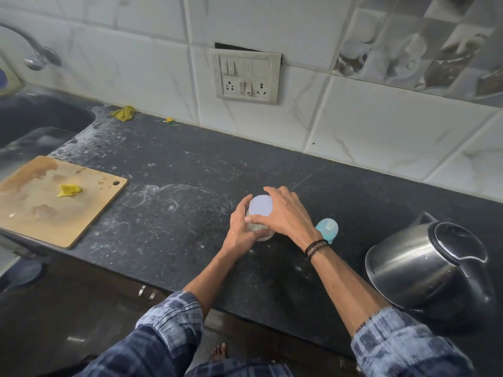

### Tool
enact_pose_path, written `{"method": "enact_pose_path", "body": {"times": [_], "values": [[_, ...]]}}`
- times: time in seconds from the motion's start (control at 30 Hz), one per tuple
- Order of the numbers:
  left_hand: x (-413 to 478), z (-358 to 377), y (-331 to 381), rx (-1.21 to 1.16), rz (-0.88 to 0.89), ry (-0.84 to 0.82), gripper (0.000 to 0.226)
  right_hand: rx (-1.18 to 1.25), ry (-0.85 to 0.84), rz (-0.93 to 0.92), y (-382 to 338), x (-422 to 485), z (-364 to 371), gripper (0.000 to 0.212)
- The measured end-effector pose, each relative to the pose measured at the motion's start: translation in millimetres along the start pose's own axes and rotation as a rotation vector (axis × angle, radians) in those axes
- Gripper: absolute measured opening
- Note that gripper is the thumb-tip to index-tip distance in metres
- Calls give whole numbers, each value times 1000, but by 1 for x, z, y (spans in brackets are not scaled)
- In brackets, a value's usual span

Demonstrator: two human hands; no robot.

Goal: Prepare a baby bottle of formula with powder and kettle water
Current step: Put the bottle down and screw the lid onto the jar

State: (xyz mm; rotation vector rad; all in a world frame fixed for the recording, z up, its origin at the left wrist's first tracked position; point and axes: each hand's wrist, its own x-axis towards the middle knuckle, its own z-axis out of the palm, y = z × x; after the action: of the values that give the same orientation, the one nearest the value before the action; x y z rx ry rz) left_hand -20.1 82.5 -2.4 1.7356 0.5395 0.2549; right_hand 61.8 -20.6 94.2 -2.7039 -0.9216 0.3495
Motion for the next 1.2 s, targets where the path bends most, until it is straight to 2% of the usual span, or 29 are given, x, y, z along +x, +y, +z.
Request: {"method": "enact_pose_path", "body": {"times": [0.2, 0.4, 0.5, 0.73, 0.83, 1.03, 1.2], "values": [[4, 0, -6, -42, 17, -9, 113, -26, -26, -20, 0, -9, -4, 76], [5, 0, -4, -37, 9, -15, 111, -23, -9, 41, 4, -13, -16, 78], [5, 0, -6, -32, 6, -10, 109, -53, 27, 15, 1, -14, -21, 77], [4, 0, -3, -29, 25, 3, 99, -62, -80, -85, -7, -7, -18, 77], [4, -1, -2, -19, 24, 4, 101, -107, -33, -67, -6, -8, -14, 71], [5, -1, -7, -1, 17, 9, 101, -194, 48, -3, -5, -8, -19, 74], [6, 0, -6, -17, 33, 6, 96, -145, -53, -93, -9, -6, -16, 75]]}}
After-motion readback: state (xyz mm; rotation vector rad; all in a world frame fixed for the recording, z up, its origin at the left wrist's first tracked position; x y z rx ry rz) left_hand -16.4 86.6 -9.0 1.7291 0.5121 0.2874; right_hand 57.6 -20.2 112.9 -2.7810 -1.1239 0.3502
